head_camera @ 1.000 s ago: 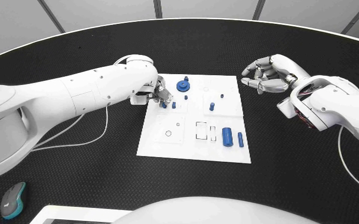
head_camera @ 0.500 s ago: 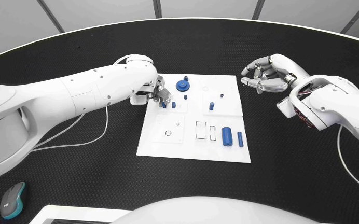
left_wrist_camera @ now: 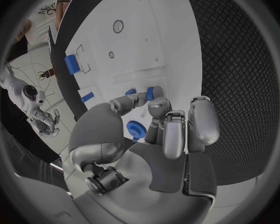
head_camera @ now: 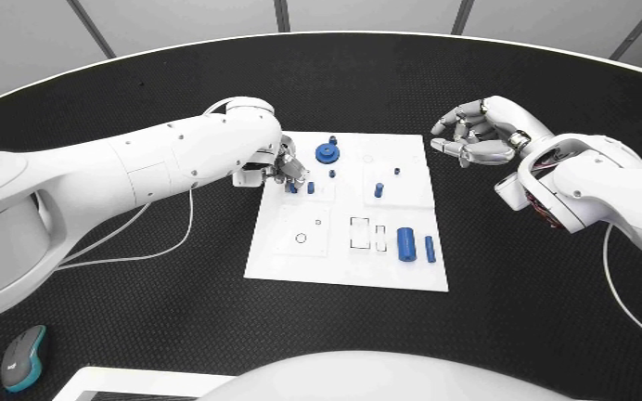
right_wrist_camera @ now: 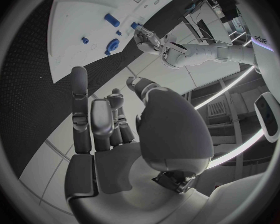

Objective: Assemble the parts on the task board

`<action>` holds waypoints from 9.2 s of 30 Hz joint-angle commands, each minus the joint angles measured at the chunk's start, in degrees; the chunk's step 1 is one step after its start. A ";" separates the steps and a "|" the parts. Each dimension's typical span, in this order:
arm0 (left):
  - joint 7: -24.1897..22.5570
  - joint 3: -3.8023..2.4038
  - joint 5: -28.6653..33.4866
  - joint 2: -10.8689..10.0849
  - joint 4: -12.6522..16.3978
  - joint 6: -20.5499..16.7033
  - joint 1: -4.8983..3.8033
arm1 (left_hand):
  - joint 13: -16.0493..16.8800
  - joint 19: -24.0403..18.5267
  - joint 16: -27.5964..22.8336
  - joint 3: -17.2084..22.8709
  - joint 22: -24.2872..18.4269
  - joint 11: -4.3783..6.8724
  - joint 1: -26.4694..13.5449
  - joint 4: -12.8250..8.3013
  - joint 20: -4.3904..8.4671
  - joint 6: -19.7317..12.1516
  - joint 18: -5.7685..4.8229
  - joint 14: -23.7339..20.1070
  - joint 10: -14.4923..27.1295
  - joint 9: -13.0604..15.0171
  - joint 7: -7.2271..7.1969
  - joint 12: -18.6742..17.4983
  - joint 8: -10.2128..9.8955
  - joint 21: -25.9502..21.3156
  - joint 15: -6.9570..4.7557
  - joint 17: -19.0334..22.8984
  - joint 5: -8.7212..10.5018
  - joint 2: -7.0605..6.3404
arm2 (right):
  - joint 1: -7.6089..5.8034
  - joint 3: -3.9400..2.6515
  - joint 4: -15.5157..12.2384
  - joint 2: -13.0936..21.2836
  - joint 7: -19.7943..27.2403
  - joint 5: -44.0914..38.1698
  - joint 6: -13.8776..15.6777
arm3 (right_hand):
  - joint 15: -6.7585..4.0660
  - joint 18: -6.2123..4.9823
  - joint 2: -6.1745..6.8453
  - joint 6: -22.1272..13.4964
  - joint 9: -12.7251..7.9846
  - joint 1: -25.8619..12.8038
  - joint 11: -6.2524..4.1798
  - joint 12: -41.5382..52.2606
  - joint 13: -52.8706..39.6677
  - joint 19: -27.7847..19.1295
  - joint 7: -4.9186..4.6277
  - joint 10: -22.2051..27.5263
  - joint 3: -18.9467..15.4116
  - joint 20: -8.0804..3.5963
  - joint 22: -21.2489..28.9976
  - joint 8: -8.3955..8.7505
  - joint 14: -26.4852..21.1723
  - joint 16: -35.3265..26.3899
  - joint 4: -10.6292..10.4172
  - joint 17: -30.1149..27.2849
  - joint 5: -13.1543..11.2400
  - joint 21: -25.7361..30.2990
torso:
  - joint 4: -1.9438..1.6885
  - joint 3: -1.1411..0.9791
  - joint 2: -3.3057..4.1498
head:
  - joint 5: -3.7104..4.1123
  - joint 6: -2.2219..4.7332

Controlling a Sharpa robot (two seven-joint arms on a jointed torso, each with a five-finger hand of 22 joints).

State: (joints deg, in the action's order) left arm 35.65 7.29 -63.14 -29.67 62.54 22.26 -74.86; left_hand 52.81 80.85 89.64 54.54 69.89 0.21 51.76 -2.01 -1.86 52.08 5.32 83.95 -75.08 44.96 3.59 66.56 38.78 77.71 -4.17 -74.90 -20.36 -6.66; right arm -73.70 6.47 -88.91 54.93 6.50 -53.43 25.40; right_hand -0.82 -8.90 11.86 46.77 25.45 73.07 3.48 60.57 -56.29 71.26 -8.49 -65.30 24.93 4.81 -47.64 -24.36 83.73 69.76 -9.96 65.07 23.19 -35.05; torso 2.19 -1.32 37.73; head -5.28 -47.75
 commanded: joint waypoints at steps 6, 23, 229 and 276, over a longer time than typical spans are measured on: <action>0.04 0.01 0.01 -0.02 -0.07 -0.09 0.00 | 0.10 -0.48 0.29 6.21 -0.05 0.83 1.59 -6.38 0.06 -0.34 -0.68 6.01 -0.41 0.02 -0.12 0.06 -0.20 -0.30 -0.18 -14.95 -0.14 1.17 | 0.00 0.00 0.03 -0.04 0.00 0.00 -0.01 | -0.25 -0.81 0.22 -0.51 -0.08 0.39 -0.11 -0.05 0.09 0.35 0.09 -0.03 0.34 0.03 -0.09 -0.35 0.37 -0.24 0.11 0.09 0.39 0.12 | 0.02 0.00 0.01 | -0.02 0.01; -0.01 0.03 0.09 -0.03 -0.38 -1.81 0.01 | -2.52 -0.81 -0.03 3.11 -0.59 0.43 1.28 -4.37 -0.32 -1.41 -0.60 5.82 0.85 0.71 0.22 -1.79 -1.29 -0.86 0.19 -14.27 0.28 0.10 | 0.00 0.00 0.07 -0.04 0.00 0.00 0.02 | -0.23 -0.85 0.27 -0.62 -0.26 0.32 -0.09 -0.08 0.21 0.31 0.07 0.05 0.40 0.03 -0.05 -0.55 0.37 -0.54 0.09 0.07 0.39 0.62 | -0.01 -0.01 -0.01 | 0.04 -0.04; -31.98 -0.12 -23.13 4.28 -3.50 -27.43 5.29 | -42.36 -11.12 -13.36 -22.68 -15.56 -4.87 29.54 6.49 -4.08 1.20 2.70 -7.33 16.51 -21.64 4.69 -41.14 -20.90 -14.18 4.69 19.60 1.72 -7.51 | 0.41 0.03 0.47 -0.59 0.33 0.00 0.15 | -0.16 -1.24 0.14 -0.87 -0.44 0.40 -0.01 -1.58 1.80 -0.71 -0.01 1.40 0.62 0.09 1.66 -0.74 0.01 -1.70 0.10 -0.82 0.43 3.43 | 0.03 -0.01 0.01 | 2.70 3.29; -33.17 -0.17 -22.71 0.27 0.25 -33.05 5.80 | -41.97 -8.34 -10.89 -20.04 -9.59 -4.54 31.81 2.42 -3.77 4.39 1.65 -4.55 11.82 -22.28 4.77 -43.64 -22.01 -8.76 4.19 16.40 2.66 -5.82 | 0.41 0.03 0.96 -0.87 0.45 0.00 0.08 | -0.16 -1.24 0.04 -0.81 -0.44 0.35 -0.02 -1.41 1.64 -0.71 0.00 1.19 0.65 0.10 1.64 -0.83 0.02 -1.74 0.05 -0.79 0.43 3.50 | -0.07 0.01 -0.08 | 2.65 3.65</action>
State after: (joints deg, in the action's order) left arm 2.42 7.13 -85.87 -29.02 62.55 -10.79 -69.04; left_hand 10.75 71.95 78.54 34.39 60.26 -4.27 83.78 0.77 -5.64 56.02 8.00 79.14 -62.77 22.69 8.49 23.30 17.10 68.79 0.02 -58.52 -17.90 -11.90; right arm -73.28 6.50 -87.96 54.07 6.94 -53.43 25.48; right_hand -0.82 -9.80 11.86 46.36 25.09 73.07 3.33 59.23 -54.61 70.83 -8.48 -64.24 25.25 4.81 -46.01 -24.98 83.73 68.42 -9.97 64.31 23.39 -31.72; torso 2.12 -1.33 37.67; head -2.61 -44.16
